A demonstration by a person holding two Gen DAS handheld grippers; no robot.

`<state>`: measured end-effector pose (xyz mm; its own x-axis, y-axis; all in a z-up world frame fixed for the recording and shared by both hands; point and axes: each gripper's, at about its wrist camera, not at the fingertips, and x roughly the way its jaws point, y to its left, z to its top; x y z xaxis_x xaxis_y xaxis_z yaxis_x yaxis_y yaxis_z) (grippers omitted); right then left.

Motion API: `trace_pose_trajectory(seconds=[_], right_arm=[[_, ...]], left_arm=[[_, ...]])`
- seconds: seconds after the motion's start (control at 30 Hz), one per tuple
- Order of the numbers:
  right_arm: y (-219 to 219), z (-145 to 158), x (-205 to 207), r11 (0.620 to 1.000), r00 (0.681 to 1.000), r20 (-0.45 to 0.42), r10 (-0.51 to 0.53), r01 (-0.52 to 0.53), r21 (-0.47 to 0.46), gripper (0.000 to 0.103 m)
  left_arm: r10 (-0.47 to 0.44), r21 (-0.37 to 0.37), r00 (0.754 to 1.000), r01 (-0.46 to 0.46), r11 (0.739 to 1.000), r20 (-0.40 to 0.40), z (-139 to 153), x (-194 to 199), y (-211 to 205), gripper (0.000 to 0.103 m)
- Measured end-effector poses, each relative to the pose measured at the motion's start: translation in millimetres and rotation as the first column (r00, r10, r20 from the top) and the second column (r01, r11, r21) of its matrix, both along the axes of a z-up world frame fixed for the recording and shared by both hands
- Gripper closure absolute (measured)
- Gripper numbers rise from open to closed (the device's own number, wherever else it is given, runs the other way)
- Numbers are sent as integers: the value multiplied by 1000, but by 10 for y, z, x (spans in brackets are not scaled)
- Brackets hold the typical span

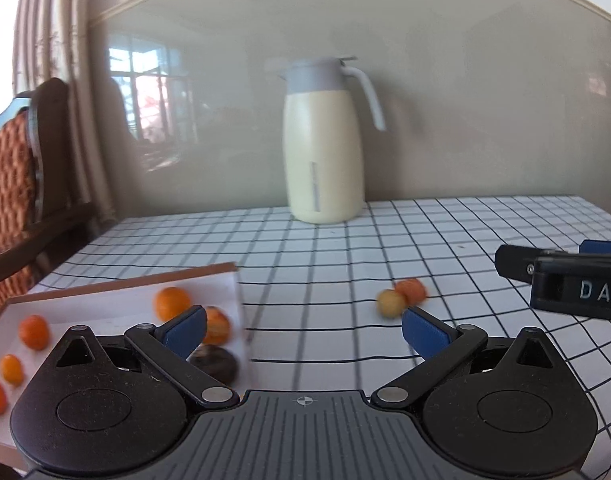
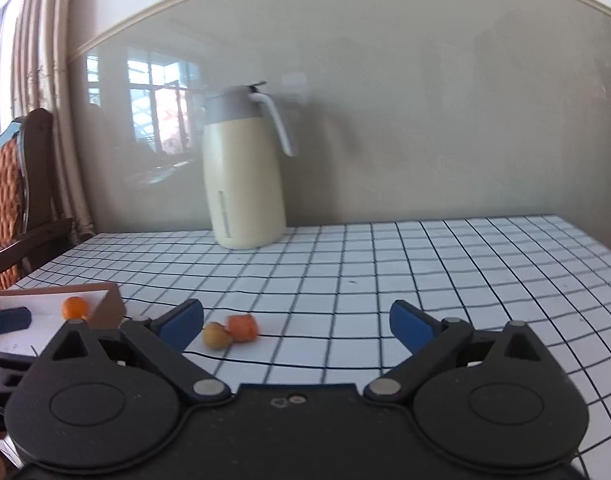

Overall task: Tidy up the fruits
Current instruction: 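Move both open tools back toward the last fruits on the table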

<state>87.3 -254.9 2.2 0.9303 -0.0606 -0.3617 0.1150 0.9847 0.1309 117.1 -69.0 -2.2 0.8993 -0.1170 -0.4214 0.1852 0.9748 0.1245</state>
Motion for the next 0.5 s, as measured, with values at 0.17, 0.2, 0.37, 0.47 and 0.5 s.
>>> trace_pose_trajectory(seconds=[0.17, 0.2, 0.37, 0.47, 0.5], right_arm=[[-131, -20, -7, 1000, 1000, -7, -20, 20, 7, 20], [-156, -26, -7, 1000, 1000, -12, -22, 22, 6, 21], [-235, -91, 85, 1000, 999, -49, -5, 6, 14, 32], [-230, -133, 179, 1000, 997, -77, 16, -15, 19, 40], [-219, -141, 218, 999, 996, -83, 23, -21, 25, 40]], left_arm=[[-24, 2, 999, 24, 1000, -37, -72, 106, -251, 0], [-25, 0, 999, 25, 1000, -39, -83, 120, -284, 0], [-12, 16, 998, 13, 1000, -55, -139, 209, -416, 0], [21, 30, 999, -19, 999, -46, -130, 255, -397, 0], [35, 34, 999, -34, 999, -37, -117, 268, -376, 0]])
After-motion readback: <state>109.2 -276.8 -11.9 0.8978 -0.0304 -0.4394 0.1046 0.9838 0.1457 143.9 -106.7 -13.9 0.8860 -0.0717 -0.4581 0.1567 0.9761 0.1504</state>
